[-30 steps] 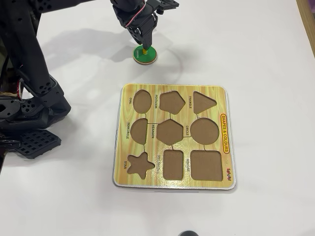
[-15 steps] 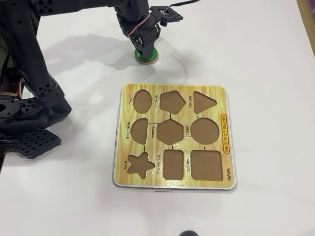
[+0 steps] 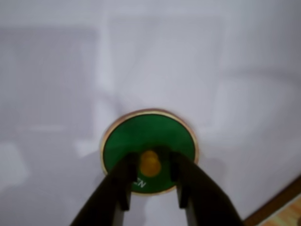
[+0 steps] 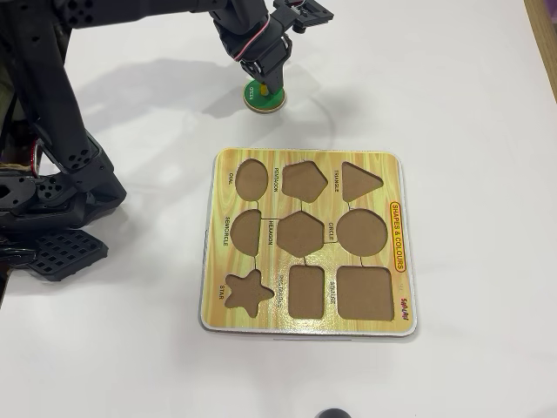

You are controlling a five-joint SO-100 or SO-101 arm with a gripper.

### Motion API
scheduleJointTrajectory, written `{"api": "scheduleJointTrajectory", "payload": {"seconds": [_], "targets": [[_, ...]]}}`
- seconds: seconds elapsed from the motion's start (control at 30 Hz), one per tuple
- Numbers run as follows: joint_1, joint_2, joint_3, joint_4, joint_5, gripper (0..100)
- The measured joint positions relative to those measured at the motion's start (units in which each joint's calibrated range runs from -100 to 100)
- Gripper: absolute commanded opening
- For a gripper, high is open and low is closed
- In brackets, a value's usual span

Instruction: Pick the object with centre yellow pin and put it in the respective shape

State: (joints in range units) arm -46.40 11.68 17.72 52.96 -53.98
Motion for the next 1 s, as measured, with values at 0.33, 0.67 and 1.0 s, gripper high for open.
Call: {"api": "scheduleJointTrajectory", "payload": {"seconds": [0.33,0.67,1.0], "targets": [[-0.1,0.0,0.0,0.0,0.0,9],[-0.1,0.0,0.0,0.0,0.0,9],[-0.1,1.4,0.0,0.0,0.0,8]]}}
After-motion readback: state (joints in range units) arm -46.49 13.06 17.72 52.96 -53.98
